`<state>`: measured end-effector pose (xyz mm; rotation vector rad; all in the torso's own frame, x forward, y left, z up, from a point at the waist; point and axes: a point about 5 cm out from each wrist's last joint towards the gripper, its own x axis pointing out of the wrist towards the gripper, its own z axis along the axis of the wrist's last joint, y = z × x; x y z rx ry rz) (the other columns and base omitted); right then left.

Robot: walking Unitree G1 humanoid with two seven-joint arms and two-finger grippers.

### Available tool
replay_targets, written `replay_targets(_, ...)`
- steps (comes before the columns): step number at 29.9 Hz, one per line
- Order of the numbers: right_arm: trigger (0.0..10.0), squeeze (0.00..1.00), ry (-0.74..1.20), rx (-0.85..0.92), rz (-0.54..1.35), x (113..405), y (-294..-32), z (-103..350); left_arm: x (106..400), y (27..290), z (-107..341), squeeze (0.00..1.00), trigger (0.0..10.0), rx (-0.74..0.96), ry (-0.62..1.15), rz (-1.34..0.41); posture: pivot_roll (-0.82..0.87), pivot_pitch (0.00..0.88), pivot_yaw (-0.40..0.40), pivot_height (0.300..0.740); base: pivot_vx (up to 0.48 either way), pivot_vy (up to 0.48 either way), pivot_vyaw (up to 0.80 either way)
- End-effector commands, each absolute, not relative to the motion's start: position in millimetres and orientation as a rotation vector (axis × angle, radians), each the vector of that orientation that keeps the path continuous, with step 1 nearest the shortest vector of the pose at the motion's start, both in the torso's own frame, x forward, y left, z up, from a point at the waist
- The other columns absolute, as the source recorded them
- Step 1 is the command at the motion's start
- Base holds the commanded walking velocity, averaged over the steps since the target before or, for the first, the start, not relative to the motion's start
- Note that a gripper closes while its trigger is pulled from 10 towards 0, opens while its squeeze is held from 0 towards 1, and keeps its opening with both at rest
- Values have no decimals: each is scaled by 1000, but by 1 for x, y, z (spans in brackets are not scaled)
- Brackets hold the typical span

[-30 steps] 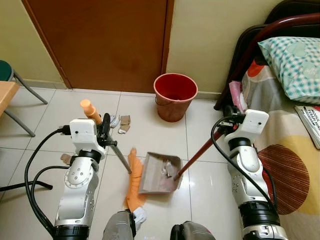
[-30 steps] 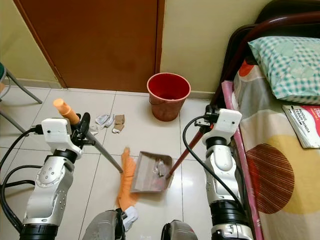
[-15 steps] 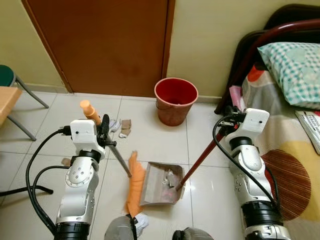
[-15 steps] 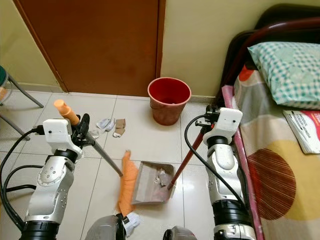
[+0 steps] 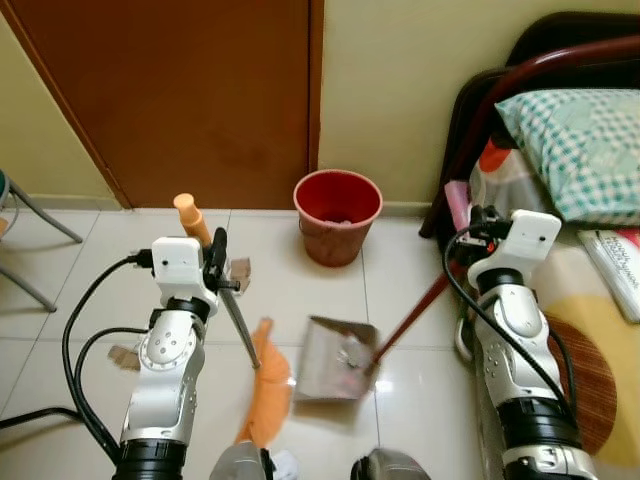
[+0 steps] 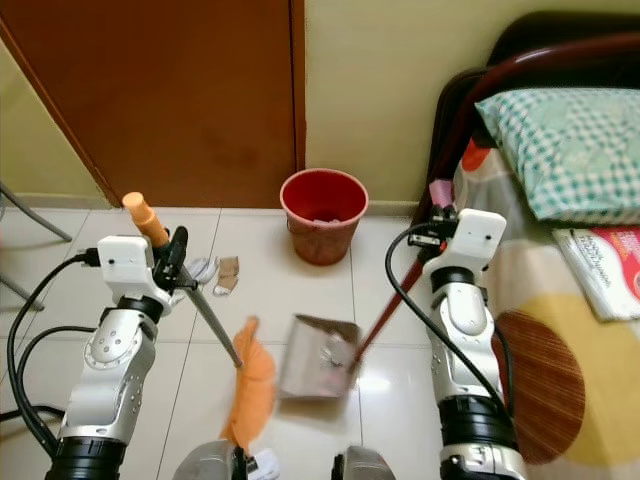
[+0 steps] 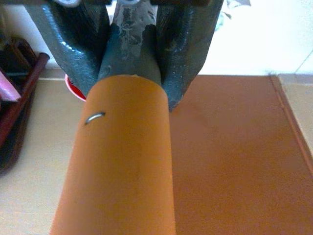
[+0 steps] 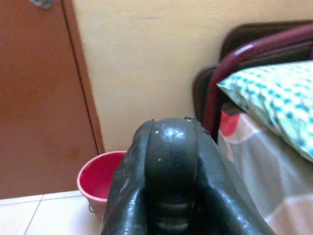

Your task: Sweep floor

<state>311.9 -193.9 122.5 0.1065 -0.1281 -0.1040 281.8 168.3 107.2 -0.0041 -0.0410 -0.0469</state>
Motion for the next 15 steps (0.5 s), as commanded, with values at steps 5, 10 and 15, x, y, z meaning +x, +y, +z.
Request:
replay_targets(5, 10000, 0, -179, 130, -78, 317, -186, 136, 283, 173, 110, 0, 10000, 13, -59, -29, 8, 85, -29, 740, 271, 0, 0)
replay_targets(10, 10000, 0, -184, 132, -71, 318, -184, 138, 283, 176, 110, 0, 10000, 17, -60, -19, 5, 89, -31, 740, 266, 0, 0)
replay_targets(15, 10000, 0, -193, 134, -65, 321, -184, 143, 283, 176, 110, 0, 10000, 18, -61, -15, 5, 90, -32, 740, 259, 0, 0)
